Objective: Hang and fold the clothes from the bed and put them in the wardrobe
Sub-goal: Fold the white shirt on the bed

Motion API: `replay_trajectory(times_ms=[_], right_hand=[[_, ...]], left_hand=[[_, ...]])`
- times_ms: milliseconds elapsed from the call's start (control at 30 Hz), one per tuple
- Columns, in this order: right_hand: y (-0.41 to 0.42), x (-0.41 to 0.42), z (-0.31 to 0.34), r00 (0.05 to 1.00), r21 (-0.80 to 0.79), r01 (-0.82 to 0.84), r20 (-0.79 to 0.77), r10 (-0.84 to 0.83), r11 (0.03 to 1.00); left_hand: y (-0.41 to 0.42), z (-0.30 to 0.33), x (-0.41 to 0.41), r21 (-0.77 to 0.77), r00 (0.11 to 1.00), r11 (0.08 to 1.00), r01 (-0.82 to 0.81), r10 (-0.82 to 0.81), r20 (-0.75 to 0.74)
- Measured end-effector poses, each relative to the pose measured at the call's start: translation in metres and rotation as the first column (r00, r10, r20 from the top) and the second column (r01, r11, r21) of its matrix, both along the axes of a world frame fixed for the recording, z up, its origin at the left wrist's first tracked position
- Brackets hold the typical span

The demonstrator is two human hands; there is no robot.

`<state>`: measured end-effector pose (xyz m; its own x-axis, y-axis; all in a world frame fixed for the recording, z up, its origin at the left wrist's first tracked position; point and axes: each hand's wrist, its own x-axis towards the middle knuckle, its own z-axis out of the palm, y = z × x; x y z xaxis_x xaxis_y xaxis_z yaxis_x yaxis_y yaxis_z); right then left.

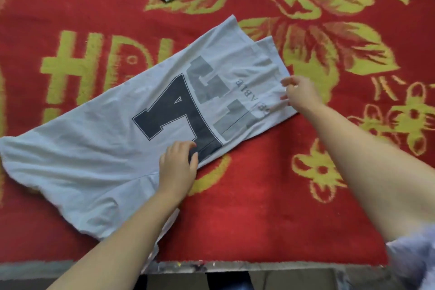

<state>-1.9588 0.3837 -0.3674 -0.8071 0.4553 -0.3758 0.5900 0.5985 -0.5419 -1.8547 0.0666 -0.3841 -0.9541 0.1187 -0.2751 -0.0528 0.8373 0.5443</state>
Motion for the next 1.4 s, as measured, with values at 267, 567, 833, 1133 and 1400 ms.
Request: replay_trajectory(times_ms=[267,567,833,1133,1400], right_hand=[[0.024,-0.059,-0.025,0.963,-0.083,-0.139,0.222,0.154,0.987],[-0.006,-0.093,0.076,0.959,-0.492,-0.222,0.046,0.28,0.842],[0.008,-0.073,0.109,0.925,-0.504,-0.361,-0.299,0.233,0.784],[0.062,0.034,-0.015,0.983,-0.207,0.081,0.178,-0.044,0.975],[0.06,0.041,-0.011,0.981,0.069,-0.144,0.144,0.133,0.987]], left_hand=[[0.002,-0.021,0.014,-0.249,0.998,0.967,-0.053,0.045,-0.038],[-0.006,-0.015,0.018,-0.048,0.968,0.967,-0.249,0.25,0.021],[-0.006,0.004,0.026,0.01,0.948,0.951,-0.309,0.309,-0.07],[-0.003,-0.015,0.04,-0.247,0.999,0.969,0.01,0.0,0.041],[-0.007,-0.01,0.033,-0.395,0.981,0.901,0.177,-0.192,0.001]])
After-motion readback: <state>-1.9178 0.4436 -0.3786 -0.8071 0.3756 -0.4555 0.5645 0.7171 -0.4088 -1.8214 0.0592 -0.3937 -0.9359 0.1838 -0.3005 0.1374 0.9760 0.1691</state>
